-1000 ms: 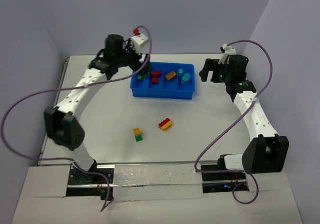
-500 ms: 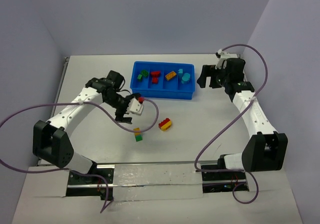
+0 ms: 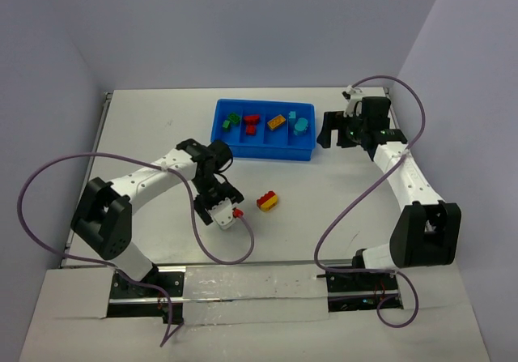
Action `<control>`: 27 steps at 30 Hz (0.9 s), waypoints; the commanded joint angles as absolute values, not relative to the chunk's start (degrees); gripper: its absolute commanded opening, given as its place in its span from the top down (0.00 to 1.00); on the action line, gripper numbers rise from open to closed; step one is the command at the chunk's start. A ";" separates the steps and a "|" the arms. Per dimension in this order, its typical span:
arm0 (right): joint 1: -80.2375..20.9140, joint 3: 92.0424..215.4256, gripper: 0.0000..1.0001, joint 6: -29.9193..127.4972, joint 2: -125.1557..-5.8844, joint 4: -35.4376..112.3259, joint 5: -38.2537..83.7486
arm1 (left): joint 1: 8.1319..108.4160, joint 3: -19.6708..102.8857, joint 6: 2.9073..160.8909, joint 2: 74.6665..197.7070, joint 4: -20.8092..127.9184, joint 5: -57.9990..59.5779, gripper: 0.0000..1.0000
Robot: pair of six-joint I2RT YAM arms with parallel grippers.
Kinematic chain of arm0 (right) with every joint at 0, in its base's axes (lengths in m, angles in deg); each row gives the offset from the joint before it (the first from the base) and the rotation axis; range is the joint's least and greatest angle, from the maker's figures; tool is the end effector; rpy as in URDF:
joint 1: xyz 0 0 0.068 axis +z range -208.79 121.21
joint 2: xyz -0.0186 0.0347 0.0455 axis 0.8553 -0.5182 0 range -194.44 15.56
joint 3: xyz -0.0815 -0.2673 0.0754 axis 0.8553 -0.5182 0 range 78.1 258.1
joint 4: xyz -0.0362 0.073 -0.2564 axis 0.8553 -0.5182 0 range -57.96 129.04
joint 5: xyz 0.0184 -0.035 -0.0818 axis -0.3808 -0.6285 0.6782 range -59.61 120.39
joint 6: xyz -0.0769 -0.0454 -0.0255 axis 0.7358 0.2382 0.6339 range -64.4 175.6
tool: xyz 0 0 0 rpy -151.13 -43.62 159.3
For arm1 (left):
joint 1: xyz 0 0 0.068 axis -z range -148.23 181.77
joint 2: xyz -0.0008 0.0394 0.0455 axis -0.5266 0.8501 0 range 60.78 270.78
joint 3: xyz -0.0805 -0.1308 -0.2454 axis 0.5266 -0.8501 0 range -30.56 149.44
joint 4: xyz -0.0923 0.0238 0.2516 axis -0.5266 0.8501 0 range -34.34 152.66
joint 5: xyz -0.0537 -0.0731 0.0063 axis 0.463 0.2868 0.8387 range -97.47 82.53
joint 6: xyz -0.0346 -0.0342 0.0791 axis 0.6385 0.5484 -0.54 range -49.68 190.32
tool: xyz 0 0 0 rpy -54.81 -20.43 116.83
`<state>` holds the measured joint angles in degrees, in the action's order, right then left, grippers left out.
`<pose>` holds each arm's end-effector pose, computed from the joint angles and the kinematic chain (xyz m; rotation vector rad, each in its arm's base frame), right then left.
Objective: Sort the legos into containers by color
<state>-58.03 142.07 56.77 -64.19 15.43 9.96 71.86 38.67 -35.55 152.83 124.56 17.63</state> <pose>0.3471 0.0337 0.2824 -0.2274 2.2253 0.3980 0.1932 -0.2088 0.2021 2.7469 0.8510 -0.5609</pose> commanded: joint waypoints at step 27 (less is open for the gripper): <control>-58.35 145.24 0.00 57.22 -66.35 14.93 7.24 | 74.67 35.74 -36.72 155.46 118.86 11.79 0.61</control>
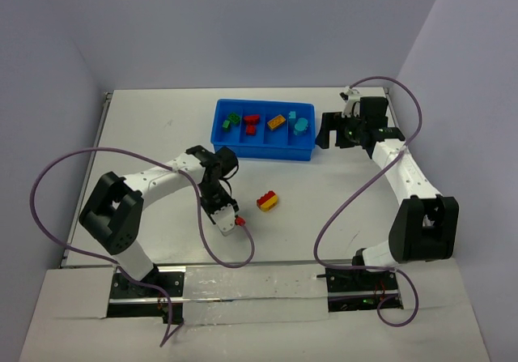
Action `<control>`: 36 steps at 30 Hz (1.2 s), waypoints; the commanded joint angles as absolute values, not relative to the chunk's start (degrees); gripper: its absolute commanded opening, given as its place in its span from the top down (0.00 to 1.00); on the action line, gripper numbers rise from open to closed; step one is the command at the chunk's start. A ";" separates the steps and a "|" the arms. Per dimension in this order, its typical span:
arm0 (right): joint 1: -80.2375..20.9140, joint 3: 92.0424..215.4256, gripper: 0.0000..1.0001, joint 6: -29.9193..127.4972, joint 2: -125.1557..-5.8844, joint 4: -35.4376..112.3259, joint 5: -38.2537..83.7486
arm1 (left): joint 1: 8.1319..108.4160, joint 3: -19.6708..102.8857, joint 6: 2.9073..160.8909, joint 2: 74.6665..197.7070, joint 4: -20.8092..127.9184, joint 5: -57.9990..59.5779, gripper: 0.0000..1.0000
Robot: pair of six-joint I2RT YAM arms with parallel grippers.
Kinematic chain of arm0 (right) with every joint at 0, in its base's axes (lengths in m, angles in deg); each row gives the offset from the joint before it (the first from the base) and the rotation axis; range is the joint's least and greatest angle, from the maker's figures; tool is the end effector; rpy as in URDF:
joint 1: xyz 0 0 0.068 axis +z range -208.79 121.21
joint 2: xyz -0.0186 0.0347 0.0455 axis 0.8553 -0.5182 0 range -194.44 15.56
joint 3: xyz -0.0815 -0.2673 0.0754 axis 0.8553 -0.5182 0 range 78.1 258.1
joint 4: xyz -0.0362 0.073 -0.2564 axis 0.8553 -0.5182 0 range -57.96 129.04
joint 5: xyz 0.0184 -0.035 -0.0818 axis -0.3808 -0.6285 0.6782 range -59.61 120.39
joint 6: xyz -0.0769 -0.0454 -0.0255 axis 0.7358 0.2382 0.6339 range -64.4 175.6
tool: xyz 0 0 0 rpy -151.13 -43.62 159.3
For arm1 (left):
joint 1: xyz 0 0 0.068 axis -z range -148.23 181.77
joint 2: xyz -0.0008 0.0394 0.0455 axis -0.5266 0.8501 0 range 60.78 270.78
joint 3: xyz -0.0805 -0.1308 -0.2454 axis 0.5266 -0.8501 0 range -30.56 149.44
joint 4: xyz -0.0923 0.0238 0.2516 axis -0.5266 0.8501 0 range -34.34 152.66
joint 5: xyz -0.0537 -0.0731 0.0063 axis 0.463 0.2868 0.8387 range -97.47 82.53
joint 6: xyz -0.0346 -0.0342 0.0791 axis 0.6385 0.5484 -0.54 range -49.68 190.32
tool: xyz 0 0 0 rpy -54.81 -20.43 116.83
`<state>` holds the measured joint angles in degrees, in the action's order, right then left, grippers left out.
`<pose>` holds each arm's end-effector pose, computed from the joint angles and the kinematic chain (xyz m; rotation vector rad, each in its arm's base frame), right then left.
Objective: Sort the legos into containers by color
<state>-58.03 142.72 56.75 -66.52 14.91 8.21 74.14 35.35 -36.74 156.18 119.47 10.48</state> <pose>0.3534 0.0362 0.2727 -0.2369 2.2576 0.4399 0.1952 -0.2128 0.1679 2.8804 0.8014 -0.4449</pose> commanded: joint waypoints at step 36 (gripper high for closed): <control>-35.93 146.84 0.03 71.25 -60.14 2.42 -32.38 | 60.34 40.25 64.59 144.01 75.68 59.69 1.00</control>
